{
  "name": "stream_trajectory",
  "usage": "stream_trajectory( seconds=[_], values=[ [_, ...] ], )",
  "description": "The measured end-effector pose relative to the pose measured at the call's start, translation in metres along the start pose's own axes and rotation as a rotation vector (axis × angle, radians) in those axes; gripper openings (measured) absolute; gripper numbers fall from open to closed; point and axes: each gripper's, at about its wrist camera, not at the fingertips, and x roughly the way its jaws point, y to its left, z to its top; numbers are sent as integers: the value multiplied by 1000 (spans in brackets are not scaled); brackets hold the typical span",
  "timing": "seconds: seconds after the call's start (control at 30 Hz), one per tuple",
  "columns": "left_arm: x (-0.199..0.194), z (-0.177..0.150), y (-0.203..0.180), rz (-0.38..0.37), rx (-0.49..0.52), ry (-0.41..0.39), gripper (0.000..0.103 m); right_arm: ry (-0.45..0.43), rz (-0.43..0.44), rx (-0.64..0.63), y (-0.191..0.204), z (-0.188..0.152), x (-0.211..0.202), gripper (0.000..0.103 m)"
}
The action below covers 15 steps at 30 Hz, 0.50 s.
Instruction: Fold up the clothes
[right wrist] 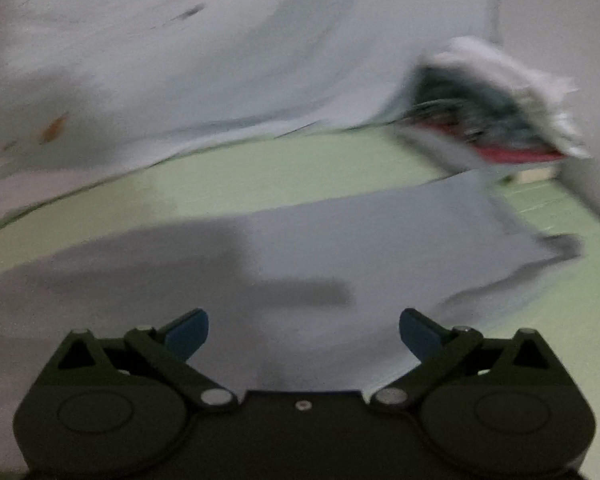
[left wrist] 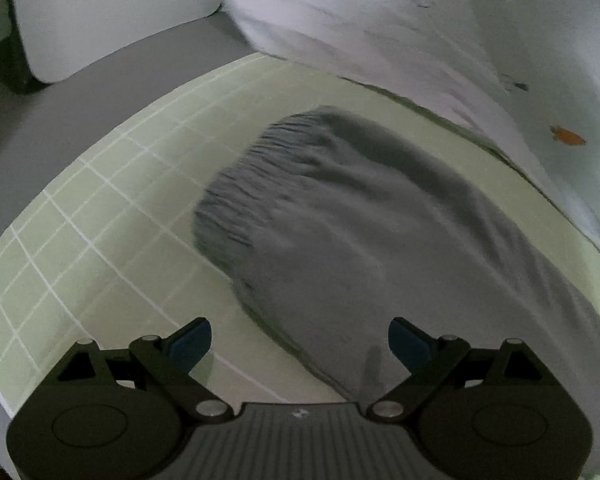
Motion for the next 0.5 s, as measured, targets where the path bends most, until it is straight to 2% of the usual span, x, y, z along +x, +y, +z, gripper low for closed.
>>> stream_trajectory(
  seconds=[0.07,0.23,0.4,0.5],
  values=[
    [10,9,13,4,-12,11,95,31,41,-37,27,-9,3,103],
    [35,33,34,-11,-7,39,95,92,51,-105,75,-28,4,103],
    [47,47,25,-13,36,37,95,132,44,-185,91,-32,2,103],
    [53,49,18,6,51,26,94,168,30,-137,88,-32,6,103]
  ],
)
